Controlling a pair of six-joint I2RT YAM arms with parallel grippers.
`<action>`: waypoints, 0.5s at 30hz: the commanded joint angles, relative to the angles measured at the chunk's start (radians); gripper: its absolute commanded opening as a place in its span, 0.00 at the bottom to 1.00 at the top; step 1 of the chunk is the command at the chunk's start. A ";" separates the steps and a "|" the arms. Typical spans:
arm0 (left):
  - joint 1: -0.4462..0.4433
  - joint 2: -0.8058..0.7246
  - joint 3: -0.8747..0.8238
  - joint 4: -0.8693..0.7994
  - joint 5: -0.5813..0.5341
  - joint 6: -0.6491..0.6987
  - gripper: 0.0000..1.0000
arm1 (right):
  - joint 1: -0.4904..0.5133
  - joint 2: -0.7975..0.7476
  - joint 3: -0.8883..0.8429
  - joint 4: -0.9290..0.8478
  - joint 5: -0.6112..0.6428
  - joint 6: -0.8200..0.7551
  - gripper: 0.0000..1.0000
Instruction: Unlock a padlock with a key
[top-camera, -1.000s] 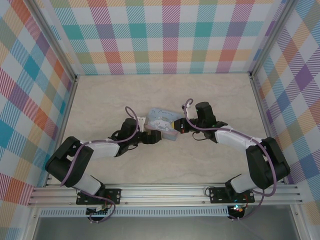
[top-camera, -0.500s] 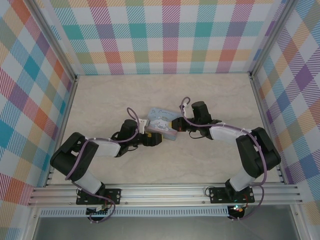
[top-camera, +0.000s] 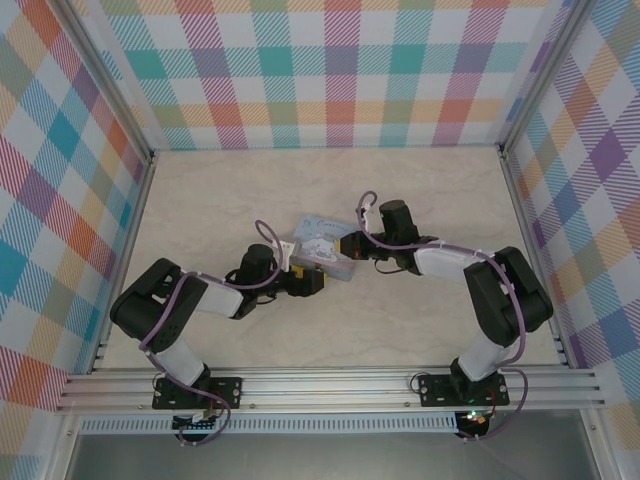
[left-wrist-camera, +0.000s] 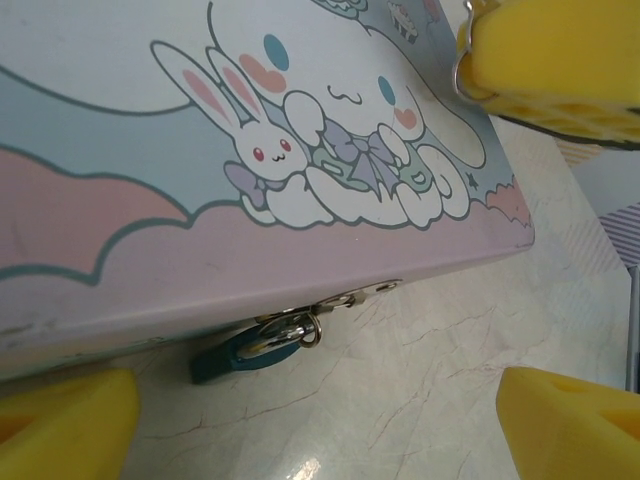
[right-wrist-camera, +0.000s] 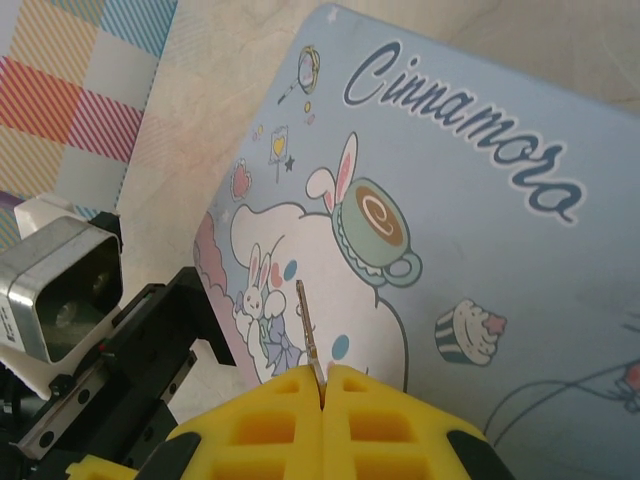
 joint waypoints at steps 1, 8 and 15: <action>-0.010 0.044 0.032 0.012 0.027 0.038 0.91 | 0.009 0.020 0.028 -0.017 0.009 -0.028 0.01; -0.032 0.104 0.079 0.003 0.075 0.033 0.89 | 0.014 0.032 0.028 -0.044 0.032 -0.024 0.01; -0.042 0.120 0.087 0.001 0.082 0.023 0.89 | 0.017 0.047 0.015 -0.079 0.068 -0.001 0.01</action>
